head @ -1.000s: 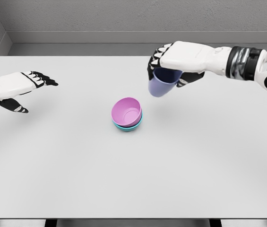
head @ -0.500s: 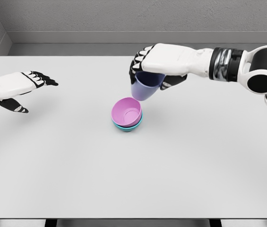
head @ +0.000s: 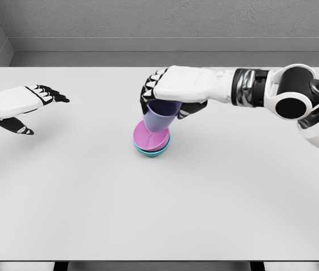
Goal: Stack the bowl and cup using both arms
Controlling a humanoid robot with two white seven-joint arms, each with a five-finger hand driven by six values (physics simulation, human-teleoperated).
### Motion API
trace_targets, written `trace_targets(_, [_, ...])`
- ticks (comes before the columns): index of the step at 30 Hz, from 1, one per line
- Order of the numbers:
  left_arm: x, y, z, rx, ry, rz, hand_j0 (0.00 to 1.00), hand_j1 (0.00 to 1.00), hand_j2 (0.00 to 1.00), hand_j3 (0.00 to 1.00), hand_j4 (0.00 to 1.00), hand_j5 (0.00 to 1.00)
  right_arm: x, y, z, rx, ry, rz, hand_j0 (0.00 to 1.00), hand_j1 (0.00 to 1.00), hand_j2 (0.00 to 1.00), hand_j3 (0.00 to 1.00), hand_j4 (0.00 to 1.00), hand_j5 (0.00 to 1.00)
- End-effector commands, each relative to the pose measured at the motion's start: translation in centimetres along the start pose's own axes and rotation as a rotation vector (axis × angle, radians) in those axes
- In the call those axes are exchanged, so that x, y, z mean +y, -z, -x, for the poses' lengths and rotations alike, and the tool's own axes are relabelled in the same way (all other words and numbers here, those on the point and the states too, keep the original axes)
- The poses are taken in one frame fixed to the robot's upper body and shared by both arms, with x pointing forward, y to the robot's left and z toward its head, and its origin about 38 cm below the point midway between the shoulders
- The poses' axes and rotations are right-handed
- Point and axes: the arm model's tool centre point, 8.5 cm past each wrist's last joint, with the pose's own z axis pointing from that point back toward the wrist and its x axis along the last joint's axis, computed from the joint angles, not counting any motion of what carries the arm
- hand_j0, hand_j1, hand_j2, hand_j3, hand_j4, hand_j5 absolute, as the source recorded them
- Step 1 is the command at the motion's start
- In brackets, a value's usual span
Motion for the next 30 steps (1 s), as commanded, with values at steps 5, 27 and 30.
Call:
trace_targets(5, [0.1,0.0,0.0,-0.001,-0.005,-0.004,1.00,1.00,1.00,1.00,1.00,1.00,0.2,1.0,-0.4,-0.014,0.009,-0.003,0.57,0.57,0.57,0.57,0.57,0.57])
trace_targets(27, [0.0,0.1,-0.1,-0.001,-0.004,-0.002,1.00,1.00,1.00,1.00,1.00,1.00,2.5,2.8,0.1,-0.012,0.047,-0.061,0.56,0.56,0.56,0.56,0.56,0.56])
trace_targets(30, [0.0,0.1,-0.1,-0.001,-0.004,-0.002,1.00,1.00,1.00,1.00,1.00,1.00,2.6,3.0,0.0,-0.016,0.048,-0.061,0.56,0.56,0.56,0.56,0.56,0.56])
